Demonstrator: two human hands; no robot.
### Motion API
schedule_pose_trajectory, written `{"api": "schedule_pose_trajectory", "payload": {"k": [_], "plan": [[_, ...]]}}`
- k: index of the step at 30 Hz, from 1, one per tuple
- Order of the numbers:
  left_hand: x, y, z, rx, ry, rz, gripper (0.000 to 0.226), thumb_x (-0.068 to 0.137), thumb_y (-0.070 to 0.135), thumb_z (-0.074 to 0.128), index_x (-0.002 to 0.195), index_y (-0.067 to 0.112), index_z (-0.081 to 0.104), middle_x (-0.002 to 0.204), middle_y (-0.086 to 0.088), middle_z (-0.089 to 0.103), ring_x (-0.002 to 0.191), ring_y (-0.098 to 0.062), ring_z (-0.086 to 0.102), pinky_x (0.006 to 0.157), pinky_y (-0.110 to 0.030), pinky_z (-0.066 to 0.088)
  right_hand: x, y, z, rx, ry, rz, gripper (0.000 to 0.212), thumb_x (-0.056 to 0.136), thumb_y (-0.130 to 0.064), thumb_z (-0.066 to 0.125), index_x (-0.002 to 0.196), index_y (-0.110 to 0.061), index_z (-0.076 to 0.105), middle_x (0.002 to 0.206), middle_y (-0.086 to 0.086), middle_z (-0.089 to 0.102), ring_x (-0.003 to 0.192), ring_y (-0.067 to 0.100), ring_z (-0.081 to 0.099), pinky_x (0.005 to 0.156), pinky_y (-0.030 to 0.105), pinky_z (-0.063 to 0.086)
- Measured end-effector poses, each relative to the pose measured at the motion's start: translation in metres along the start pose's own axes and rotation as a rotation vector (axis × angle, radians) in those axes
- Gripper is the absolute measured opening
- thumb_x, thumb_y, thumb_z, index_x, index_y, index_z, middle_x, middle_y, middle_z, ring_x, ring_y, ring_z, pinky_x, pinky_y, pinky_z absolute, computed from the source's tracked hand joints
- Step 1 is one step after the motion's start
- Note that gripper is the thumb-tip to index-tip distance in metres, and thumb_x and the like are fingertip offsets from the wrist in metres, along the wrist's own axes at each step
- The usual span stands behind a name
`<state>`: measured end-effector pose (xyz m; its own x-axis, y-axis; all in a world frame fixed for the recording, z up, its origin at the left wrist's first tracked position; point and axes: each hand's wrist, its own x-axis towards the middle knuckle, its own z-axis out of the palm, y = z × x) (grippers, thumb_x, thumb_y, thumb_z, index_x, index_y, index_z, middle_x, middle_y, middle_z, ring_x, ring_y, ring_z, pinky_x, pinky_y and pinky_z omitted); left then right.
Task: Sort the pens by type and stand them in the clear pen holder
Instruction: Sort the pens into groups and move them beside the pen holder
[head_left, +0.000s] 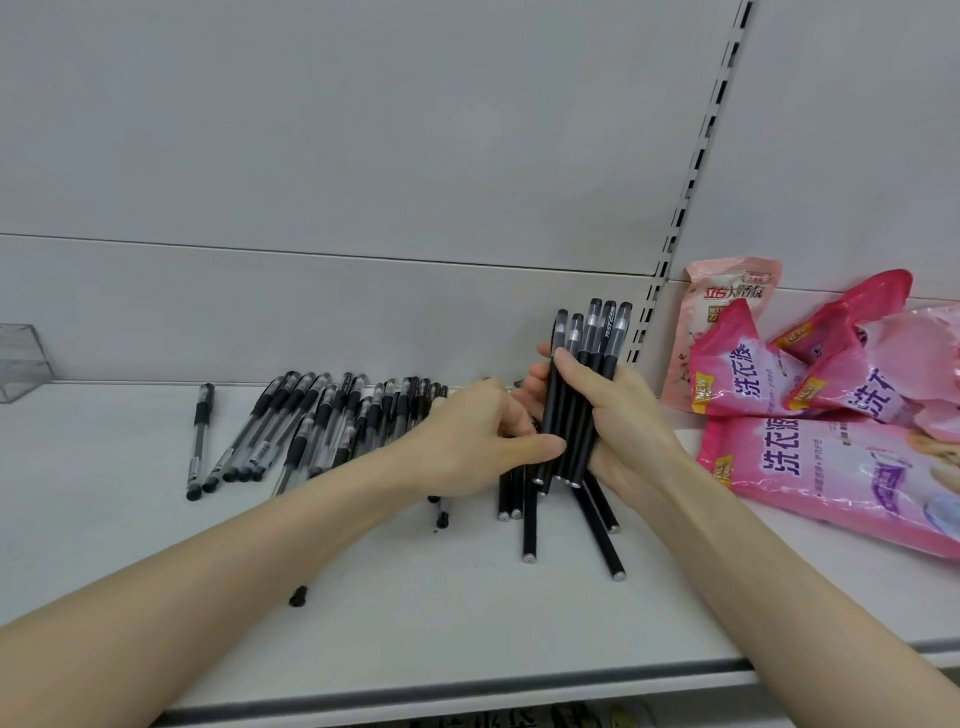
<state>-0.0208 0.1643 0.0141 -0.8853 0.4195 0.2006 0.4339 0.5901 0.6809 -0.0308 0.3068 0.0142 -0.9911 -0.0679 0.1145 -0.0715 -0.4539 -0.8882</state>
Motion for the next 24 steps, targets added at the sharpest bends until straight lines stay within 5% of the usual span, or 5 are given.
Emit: {"api": "schedule_pose_trajectory", "payload": {"k": [6,9,15,22,24], "plan": [[-0.004,-0.007,-0.015,-0.077,0.045,-0.008,0.046,0.087,0.048,0.057,0.076,0.005,0.069,0.043,0.009,0.037,0.041,-0.008,0.033,0.045,-0.018,0.028,-0.006,-0.014,-0.012,-0.191,0.024,-0.211,0.003,0.096,-0.010,0.051,0.093,-0.010,0.053,0.060,-0.004,0.042,0.049,0.008,0.038,0.050,0.023,0.043],[-0.001,-0.007,-0.011,-0.128,0.084,0.010,0.041,0.090,0.039,0.057,0.082,0.000,0.066,0.040,0.014,0.038,0.036,-0.003,0.032,0.041,-0.010,0.027,-0.012,-0.016,-0.018,-0.234,0.054,-0.281,0.024,0.090,-0.011,0.061,0.071,-0.014,0.047,0.051,-0.004,0.031,0.043,0.010,0.029,0.044,0.022,0.035],[0.004,-0.023,0.001,0.072,0.034,0.155,0.010,0.084,0.025,0.070,0.087,0.016,0.067,0.085,0.008,0.060,0.073,0.007,0.050,0.064,-0.005,0.035,-0.017,-0.012,-0.031,-0.449,0.133,-0.351,0.035,0.087,-0.018,0.066,0.057,-0.015,0.048,0.046,-0.001,0.042,0.040,0.013,0.042,0.060,0.034,0.054],[0.026,-0.019,-0.007,0.359,-0.225,0.203,0.046,0.090,0.041,0.058,0.132,0.026,0.050,0.138,0.011,0.044,0.129,-0.003,0.036,0.110,-0.025,0.025,-0.015,-0.006,-0.041,-0.481,0.090,-0.302,0.033,0.087,-0.019,0.067,0.060,-0.013,0.048,0.046,0.003,0.036,0.040,0.017,0.034,0.046,0.030,0.036],[0.028,-0.018,-0.007,0.365,-0.312,0.194,0.053,0.093,0.043,0.052,0.142,0.028,0.039,0.151,0.015,0.027,0.138,0.002,0.020,0.110,-0.013,0.011,-0.016,-0.002,-0.042,-0.573,0.090,-0.293,0.030,0.086,-0.021,0.068,0.062,-0.009,0.055,0.045,0.003,0.041,0.041,0.018,0.040,0.050,0.032,0.041]]}}
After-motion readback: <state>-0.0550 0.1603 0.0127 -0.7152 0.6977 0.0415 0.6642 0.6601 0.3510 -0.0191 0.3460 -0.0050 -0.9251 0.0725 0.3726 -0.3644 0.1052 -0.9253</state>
